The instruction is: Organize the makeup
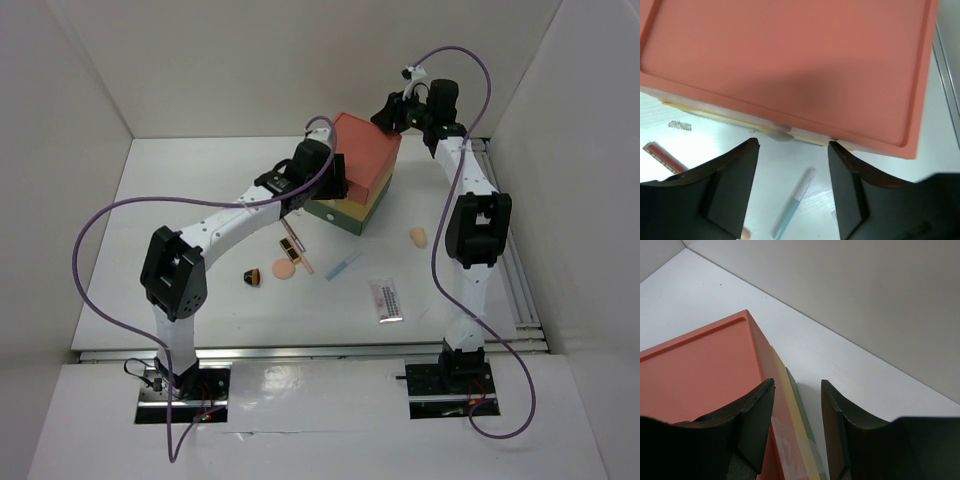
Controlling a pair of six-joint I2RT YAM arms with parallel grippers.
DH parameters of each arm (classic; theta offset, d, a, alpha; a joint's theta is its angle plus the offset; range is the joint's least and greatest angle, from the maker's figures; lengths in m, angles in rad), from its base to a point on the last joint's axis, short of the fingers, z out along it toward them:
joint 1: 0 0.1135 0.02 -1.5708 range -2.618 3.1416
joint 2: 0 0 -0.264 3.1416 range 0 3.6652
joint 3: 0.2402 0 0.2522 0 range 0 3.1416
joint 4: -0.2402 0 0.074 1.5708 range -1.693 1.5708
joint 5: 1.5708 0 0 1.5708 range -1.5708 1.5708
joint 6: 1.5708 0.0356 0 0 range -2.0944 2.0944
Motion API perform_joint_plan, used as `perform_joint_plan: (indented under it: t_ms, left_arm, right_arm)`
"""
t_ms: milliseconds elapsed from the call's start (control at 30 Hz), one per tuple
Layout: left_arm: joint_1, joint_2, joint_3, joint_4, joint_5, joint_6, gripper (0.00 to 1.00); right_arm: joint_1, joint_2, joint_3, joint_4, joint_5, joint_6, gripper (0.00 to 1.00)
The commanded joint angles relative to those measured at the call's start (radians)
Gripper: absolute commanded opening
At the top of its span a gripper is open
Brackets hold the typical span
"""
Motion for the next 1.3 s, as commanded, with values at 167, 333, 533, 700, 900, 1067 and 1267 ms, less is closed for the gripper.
perform_joint_plan:
  t_ms: [167,333,533,700,900,1067,1267]
  left_arm:
    - [0.005,-0.255,-0.507,0.417,0.056,0.104,0.76]
    - [-0.006,-0.18,-0.499,0.497,-0.013,0.145,0.74]
    - [0.004,-0.072,-0.409,0.568,0.07,0.183,0.68]
    - [0.013,0.023,-0.312,0.508,0.061,0.183,0.66]
    - [0.022,0.044,-0.312,0.531,0.042,0.183,0.55]
    - [0.022,0.044,-0.288,0.531,0.021,0.193,0.52]
    - [0.022,0.054,-0.269,0.522,0.022,0.214,0.39]
  right_arm:
    - [0.019,-0.036,-0.049,-0.114,-0.016,-0.037,0.53]
    - [0.01,-0.036,-0.06,-0.103,-0.016,-0.037,0.53]
    - [0.01,-0.056,-0.094,-0.091,-0.016,-0.037,0.53]
    - [0.001,-0.067,-0.121,-0.071,-0.016,-0.028,0.53]
    - [0.001,-0.087,-0.15,-0.051,-0.025,-0.028,0.53]
    - [0.001,-0.096,-0.174,-0.03,-0.025,-0.028,0.53]
    - [0.001,-0.105,-0.186,-0.039,-0.025,-0.028,0.53]
